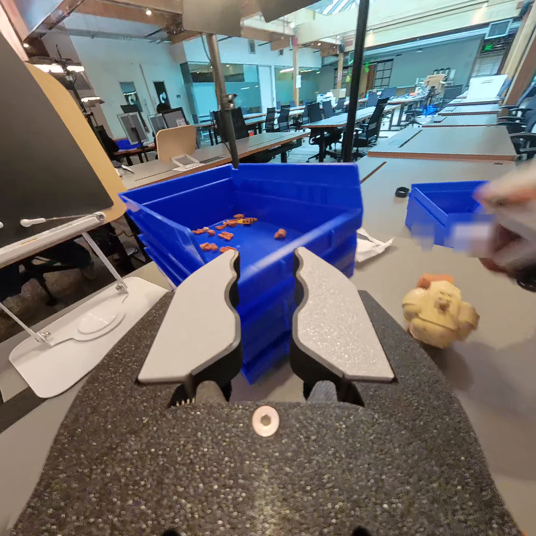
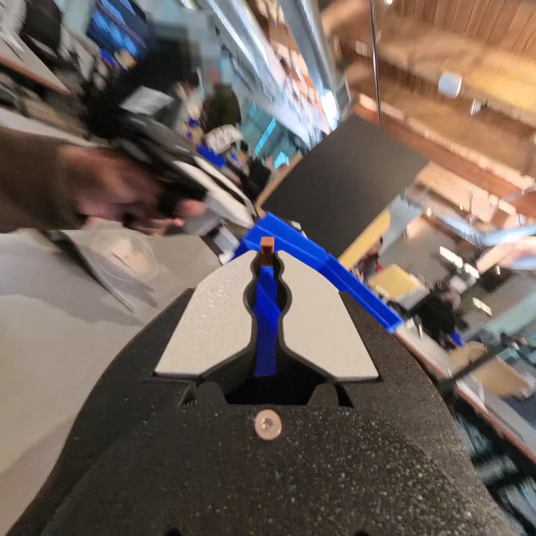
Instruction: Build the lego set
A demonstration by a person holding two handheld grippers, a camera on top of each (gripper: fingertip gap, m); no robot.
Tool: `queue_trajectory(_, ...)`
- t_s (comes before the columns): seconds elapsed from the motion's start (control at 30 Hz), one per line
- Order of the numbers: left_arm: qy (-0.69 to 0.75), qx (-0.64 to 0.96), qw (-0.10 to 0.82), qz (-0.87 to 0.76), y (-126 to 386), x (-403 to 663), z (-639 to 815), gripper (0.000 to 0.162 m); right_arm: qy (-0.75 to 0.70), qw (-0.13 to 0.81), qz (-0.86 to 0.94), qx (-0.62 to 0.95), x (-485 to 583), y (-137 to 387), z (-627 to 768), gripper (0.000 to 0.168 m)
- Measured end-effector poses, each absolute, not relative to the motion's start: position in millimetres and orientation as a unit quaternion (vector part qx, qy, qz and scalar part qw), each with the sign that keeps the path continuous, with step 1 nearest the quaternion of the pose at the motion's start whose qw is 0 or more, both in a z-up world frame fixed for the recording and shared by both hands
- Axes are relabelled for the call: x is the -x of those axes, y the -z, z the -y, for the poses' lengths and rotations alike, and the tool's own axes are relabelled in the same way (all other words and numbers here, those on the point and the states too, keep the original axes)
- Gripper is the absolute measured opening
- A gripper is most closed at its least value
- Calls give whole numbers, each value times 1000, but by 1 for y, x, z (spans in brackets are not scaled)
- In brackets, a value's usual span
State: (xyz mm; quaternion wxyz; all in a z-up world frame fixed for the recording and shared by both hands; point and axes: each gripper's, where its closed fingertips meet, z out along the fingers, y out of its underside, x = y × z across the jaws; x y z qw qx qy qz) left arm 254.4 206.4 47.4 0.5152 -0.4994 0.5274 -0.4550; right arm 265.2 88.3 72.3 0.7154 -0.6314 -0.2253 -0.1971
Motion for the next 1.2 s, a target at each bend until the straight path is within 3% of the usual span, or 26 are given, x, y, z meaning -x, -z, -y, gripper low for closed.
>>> queue_trajectory(0.17,442,484,512,-555,-14,-230,-184,34,191,586,122,778,-351,-88,-163,8)
queue_trajectory(0.27,453,484,488,-568,8,-223,-174,34,132,537,90,828,-368,-82,-193,33)
queue_trajectory(0.33,459,485,458,-586,22,-220,-167,34,142,543,89,822,-370,-87,-197,41)
queue_trajectory(0.5,485,436,375,-659,39,-207,-134,37,184,577,112,788,-355,-86,-163,43)
queue_trajectory(0.67,496,415,291,-705,62,-181,-96,40,65,574,247,778,-265,-23,-98,35)
queue_trajectory(0.9,461,422,254,-738,107,-137,-60,40,-58,442,401,800,-165,107,-34,32)
queue_trajectory(1.2,366,473,230,-768,144,-128,-35,39,-56,388,416,820,-154,150,-44,32)
